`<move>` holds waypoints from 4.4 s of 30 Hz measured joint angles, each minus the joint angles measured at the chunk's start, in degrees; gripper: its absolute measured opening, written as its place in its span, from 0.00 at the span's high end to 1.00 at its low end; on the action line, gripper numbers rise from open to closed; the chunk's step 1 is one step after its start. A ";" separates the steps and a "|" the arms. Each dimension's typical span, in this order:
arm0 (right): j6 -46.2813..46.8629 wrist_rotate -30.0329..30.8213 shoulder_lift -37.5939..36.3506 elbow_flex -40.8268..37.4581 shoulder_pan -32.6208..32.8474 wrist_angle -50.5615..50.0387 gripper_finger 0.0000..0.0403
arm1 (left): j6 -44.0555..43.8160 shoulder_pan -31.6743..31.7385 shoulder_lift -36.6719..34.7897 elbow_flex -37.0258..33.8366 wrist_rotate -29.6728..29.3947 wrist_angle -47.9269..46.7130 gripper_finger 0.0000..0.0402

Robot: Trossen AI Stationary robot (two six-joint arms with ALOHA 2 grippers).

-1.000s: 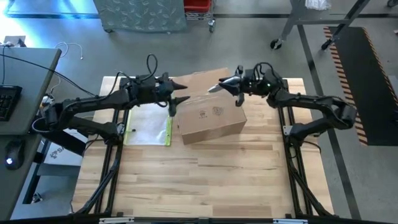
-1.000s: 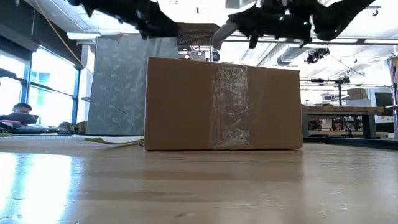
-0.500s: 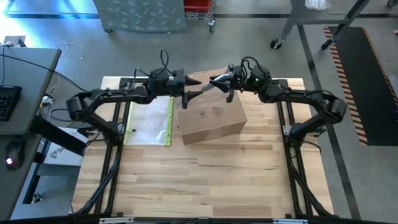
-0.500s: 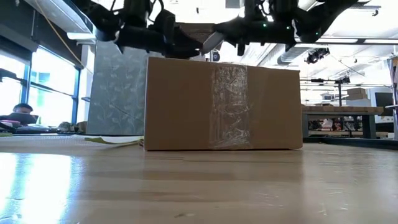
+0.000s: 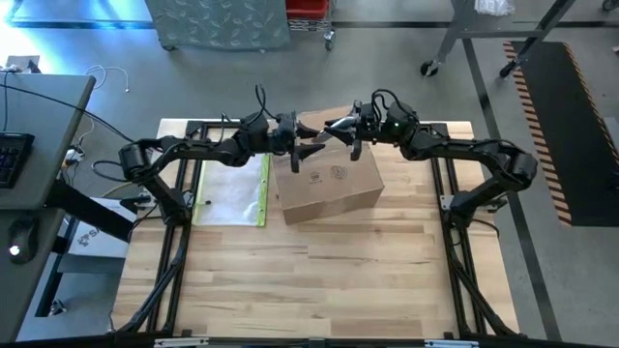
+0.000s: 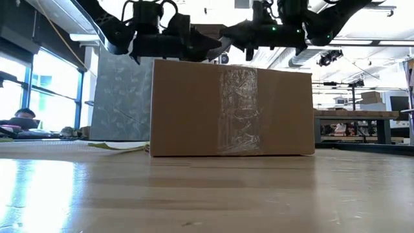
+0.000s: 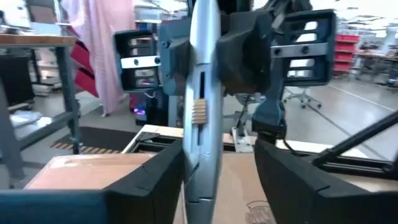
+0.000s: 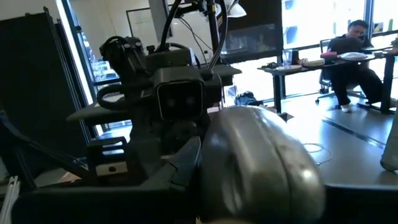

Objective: Unpack boxes
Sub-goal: Open the cardboard box using the silver cutter

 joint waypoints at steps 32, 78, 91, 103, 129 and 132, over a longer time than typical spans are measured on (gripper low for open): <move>-10.31 -0.53 -5.14 -0.07 -6.67 -12.26 0.30 | -3.29 4.34 -0.02 0.03 6.82 -6.96 0.88; -34.98 -2.74 11.33 34.03 -0.36 -73.00 0.84 | 12.28 5.51 -2.77 12.35 7.53 -44.32 0.87; -31.78 -0.13 9.95 30.41 -1.05 -72.75 0.85 | 11.49 6.63 -6.26 13.00 7.53 -46.61 0.76; -21.29 0.01 -4.00 12.07 -7.92 -49.92 0.85 | 8.90 9.68 -16.69 12.99 -5.05 -65.42 0.58; 12.20 15.43 -17.10 -27.90 -6.07 -4.43 0.85 | -8.53 17.78 -6.06 -0.36 -15.89 -33.96 1.00; 13.96 17.28 -17.04 -27.96 -0.39 -3.58 0.85 | -6.91 19.76 -6.27 0.91 -14.26 -33.32 1.00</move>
